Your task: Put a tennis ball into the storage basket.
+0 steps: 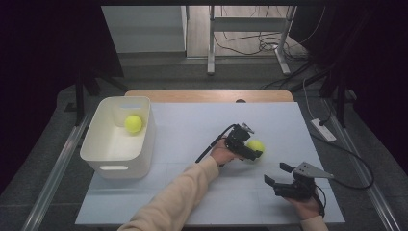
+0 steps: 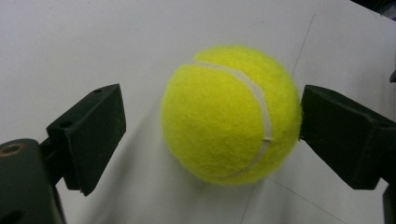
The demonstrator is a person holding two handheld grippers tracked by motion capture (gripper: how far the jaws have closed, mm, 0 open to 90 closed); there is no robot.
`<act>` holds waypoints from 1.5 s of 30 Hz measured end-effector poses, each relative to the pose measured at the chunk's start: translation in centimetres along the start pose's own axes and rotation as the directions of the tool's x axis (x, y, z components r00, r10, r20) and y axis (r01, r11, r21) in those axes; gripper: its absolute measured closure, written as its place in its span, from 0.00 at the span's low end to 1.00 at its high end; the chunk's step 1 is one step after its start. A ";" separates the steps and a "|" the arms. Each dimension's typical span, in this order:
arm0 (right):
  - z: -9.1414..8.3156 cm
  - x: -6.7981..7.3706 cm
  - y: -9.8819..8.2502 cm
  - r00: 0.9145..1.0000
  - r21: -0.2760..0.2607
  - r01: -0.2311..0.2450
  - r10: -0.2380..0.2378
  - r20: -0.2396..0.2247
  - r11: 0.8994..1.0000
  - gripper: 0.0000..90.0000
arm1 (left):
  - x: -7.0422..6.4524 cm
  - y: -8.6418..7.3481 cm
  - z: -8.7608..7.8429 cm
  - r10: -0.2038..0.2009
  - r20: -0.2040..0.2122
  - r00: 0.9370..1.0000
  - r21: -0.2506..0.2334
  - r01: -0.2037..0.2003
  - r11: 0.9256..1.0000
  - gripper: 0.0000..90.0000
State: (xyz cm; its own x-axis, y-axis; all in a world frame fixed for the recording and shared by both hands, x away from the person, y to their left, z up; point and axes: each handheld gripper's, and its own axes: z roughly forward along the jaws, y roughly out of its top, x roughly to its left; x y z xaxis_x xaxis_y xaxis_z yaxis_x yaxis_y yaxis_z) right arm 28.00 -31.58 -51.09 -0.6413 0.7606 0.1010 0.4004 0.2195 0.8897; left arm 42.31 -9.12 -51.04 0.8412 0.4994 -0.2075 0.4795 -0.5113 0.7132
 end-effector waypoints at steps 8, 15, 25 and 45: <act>0.0 0.0 0.0 1.000 0.003 0.001 -0.001 0.002 1.000 0.17 | 0.1 0.0 0.5 -0.004 0.025 1.000 0.005 0.004 1.000 0.13; 0.0 -0.1 0.0 1.000 0.005 0.001 -0.001 0.004 1.000 0.17 | -0.2 0.0 0.6 0.022 0.060 0.998 0.001 -0.022 1.000 0.29; 0.0 -0.1 0.0 1.000 0.005 0.001 -0.001 0.004 1.000 0.17 | 0.0 0.2 0.3 0.005 0.057 0.998 0.010 -0.006 1.000 0.30; 0.0 -0.1 0.0 1.000 0.001 0.001 -0.001 0.006 1.000 0.17 | 0.5 -0.2 -2.7 0.020 0.029 0.999 -0.034 -0.019 0.999 0.30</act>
State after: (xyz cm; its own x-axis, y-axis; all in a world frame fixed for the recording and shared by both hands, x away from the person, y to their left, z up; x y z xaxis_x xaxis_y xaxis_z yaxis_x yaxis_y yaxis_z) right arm 28.04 -31.66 -51.14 -0.6380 0.7639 0.0974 0.4004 0.2210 0.8893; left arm 41.97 -6.88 -49.45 0.8577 0.4681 -0.2125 0.4545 -0.4972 0.7391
